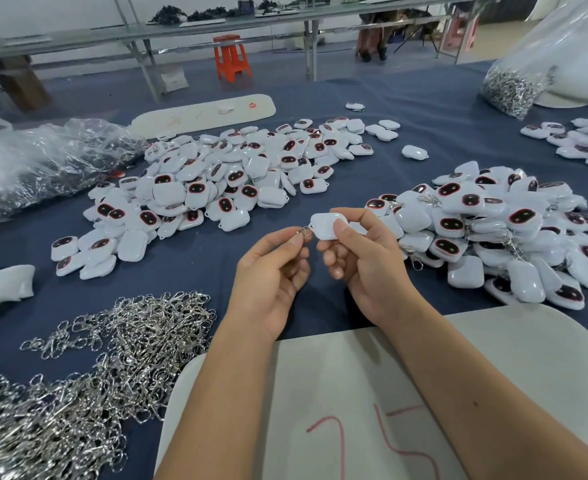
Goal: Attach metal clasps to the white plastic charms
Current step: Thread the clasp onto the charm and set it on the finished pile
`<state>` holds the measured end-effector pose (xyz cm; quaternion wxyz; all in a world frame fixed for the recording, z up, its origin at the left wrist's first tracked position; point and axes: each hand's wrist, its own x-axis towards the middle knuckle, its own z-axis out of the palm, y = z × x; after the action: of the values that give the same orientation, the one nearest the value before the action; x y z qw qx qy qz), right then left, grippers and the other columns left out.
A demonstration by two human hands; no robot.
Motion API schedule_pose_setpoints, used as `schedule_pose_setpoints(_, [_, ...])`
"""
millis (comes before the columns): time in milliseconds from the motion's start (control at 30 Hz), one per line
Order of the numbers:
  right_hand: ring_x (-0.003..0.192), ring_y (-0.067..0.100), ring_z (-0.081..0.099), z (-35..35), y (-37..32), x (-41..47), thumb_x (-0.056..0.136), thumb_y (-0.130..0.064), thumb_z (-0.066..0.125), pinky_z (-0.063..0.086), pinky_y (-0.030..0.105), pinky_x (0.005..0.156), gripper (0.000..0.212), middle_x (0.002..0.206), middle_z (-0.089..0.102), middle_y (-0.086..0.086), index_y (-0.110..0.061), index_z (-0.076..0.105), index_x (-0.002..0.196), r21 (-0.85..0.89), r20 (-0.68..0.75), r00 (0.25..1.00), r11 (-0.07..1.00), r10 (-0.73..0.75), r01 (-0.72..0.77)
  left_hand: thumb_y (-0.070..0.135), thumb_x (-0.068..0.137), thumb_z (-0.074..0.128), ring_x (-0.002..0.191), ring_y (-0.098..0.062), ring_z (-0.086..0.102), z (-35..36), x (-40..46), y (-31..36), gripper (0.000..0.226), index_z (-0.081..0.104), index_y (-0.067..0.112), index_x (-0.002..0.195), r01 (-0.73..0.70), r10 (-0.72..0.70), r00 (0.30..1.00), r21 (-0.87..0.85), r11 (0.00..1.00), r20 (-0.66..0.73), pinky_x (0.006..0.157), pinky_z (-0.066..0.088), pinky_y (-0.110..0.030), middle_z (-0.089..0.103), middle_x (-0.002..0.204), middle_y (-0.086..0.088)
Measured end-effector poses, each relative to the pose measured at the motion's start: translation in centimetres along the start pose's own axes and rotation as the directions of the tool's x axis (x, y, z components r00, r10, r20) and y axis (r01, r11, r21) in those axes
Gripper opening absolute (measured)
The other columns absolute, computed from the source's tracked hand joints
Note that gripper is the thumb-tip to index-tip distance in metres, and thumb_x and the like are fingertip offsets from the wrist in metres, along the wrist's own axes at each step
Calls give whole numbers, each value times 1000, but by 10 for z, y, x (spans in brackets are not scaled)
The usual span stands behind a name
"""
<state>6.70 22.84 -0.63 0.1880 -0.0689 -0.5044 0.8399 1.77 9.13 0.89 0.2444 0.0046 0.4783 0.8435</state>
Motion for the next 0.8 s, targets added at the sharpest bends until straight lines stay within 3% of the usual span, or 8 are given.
schedule_pose_setpoints(233, [53,19,59,2,3,0,105,-7,58,44,24,44,12,76,69,18,-6,60,116,-47,24,1000,999,-15,16,0,97,53,71,-14,64,1,0,2,22,72,11,94,35,-35,999,-41,999,5,68,56,-25,70,83,-5])
schedule_pose_setpoints(300, [52,17,59,2,2,0,105,-7,58,44,24,44,11,75,70,17,-6,61,116,-39,7,1000,999,-18,18,-1,95,60,73,-13,67,3,-1,0,17,73,10,94,-25,25,1000,6,1000,-2,69,57,-24,72,85,-6])
schedule_pose_setpoints(433, [51,16,57,2,2,0,105,-8,59,44,23,43,13,76,70,15,-4,60,117,-43,-7,1000,999,-5,5,-6,87,74,74,-15,69,3,-1,-6,18,75,12,90,-251,273,959,221,942,-74,71,56,-25,74,79,-7])
schedule_pose_setpoints(533, [50,15,57,2,2,1,105,-11,60,43,23,41,14,75,70,16,-3,59,117,-41,-27,1000,999,3,-5,-3,85,78,77,-21,68,-1,1,-6,22,76,19,86,-389,461,887,480,786,-36,77,56,-34,77,82,-9])
schedule_pose_setpoints(600, [49,15,57,1,2,1,105,-12,59,42,23,41,12,75,70,17,-4,60,115,-44,-39,999,999,8,-9,0,84,79,74,-16,67,-4,3,-5,25,76,25,83,-440,550,834,650,620,40,72,55,-26,76,80,2])
schedule_pose_setpoints(700, [47,15,57,1,2,2,106,-12,59,41,23,40,8,72,70,17,-6,61,109,-45,-58,998,999,10,-13,0,83,78,72,-4,68,-5,3,-4,25,76,25,82,-465,589,799,748,475,123,71,52,-15,74,78,14])
schedule_pose_setpoints(800, [46,15,57,1,3,2,105,-13,59,40,22,39,7,70,70,16,-7,63,105,-45,-75,997,999,13,-17,-2,84,75,75,-4,68,-4,0,-4,22,77,20,83,-493,604,771,791,362,204,72,50,-12,73,77,16])
